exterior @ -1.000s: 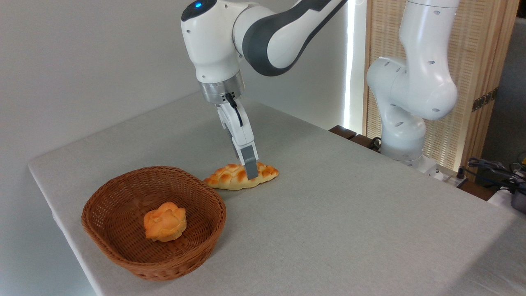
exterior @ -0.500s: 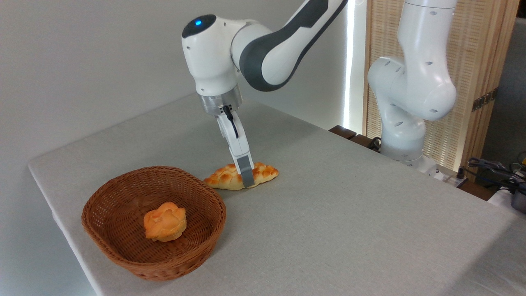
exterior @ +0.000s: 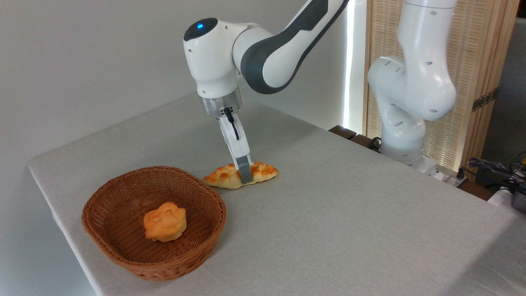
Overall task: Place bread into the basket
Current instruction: 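Close the gripper on the middle of the braided bread roll, then lift the braided roll and carry it over the wicker basket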
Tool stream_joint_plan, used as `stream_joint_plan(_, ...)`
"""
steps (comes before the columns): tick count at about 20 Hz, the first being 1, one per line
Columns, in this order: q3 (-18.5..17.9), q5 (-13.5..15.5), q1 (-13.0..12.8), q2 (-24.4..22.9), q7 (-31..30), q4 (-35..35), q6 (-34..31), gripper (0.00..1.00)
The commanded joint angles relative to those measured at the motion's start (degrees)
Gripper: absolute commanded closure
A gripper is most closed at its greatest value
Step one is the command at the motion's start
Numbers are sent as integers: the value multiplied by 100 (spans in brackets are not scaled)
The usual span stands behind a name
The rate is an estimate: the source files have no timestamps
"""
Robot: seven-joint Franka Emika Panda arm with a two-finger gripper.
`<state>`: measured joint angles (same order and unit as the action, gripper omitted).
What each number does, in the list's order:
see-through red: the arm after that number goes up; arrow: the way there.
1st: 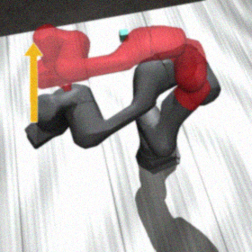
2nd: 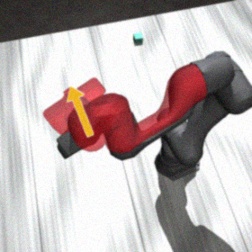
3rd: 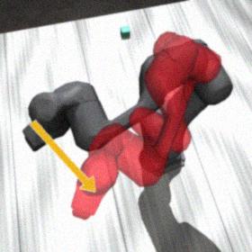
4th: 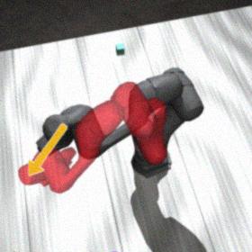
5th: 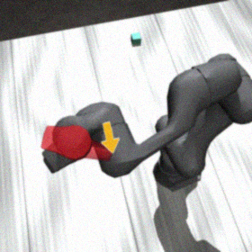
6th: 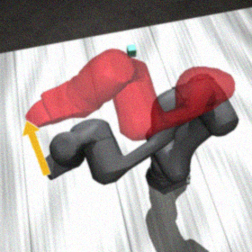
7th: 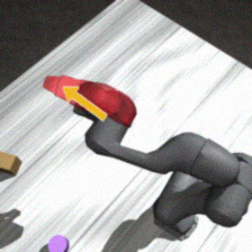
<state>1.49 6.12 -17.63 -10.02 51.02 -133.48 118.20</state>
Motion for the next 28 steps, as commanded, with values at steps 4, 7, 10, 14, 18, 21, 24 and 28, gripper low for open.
stream_joint_plan(4, -53, 38, -30, -176, 66, 559, -893, 80)
stream_joint_plan(7, -96, 56, 23, -176, 75, 867, -1141, 79)
stream_joint_plan(10, -193, 161, 49, -115, 40, 1244, -1089, 79)
stream_joint_plan(14, -623, 837, 49, 237, -4, 1755, -546, 78)
stream_joint_plan(18, -703, 1303, 49, 746, -469, 1879, 797, 77)
stream_joint_plan(21, -642, 1505, 41, 1133, -917, 1896, 1783, 75)
stream_joint_plan(24, -624, 1594, 32, 1292, -989, 1975, 2111, 72)
stream_joint_plan(28, -492, 1585, -3, 1503, -989, 1975, 2154, 23)
